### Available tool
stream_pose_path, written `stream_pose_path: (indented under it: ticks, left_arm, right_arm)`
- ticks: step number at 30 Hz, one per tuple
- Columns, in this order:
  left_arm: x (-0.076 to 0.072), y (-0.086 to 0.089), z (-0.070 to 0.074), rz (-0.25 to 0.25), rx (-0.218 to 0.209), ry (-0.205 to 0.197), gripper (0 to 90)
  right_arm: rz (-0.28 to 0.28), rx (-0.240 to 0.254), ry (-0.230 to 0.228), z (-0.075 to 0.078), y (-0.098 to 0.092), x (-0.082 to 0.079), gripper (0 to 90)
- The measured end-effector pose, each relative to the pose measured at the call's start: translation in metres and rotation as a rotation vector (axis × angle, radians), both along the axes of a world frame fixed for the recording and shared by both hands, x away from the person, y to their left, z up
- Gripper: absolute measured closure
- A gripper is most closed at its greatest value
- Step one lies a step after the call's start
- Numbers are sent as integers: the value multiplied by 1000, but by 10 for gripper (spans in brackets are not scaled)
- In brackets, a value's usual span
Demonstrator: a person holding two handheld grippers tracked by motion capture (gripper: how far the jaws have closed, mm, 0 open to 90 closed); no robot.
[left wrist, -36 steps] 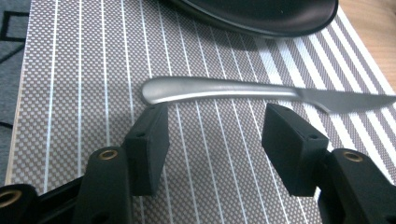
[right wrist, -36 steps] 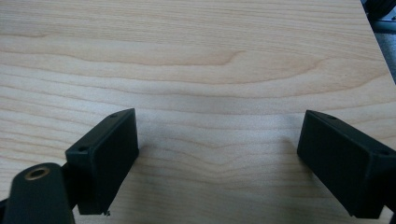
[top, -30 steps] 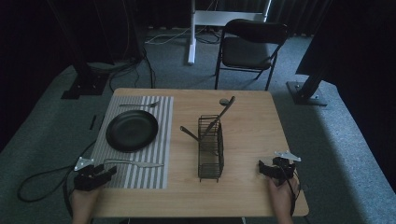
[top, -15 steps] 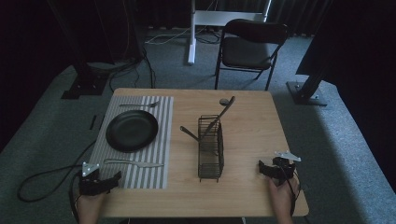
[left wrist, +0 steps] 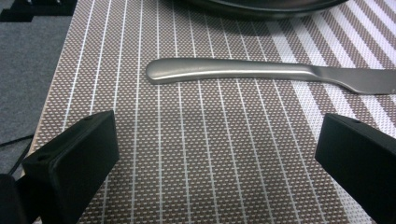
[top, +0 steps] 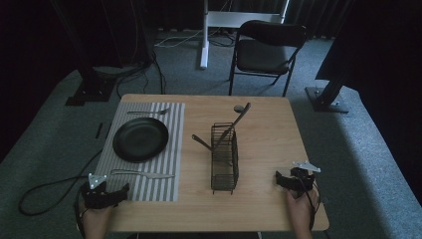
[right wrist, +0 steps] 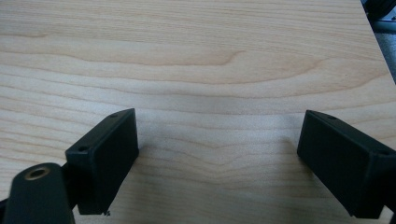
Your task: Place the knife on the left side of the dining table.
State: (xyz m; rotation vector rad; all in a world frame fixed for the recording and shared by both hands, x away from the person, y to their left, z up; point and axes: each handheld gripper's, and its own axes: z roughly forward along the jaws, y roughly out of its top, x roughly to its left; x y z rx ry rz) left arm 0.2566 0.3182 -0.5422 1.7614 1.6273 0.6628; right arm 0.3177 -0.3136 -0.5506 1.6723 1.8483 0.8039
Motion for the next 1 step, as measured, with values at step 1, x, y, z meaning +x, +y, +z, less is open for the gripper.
stream_pose_path:
  ticks: [1]
  left_arm:
    - [0,0,0,0,0,0,0]
  right_arm:
    - [0,0,0,0,0,0,116]
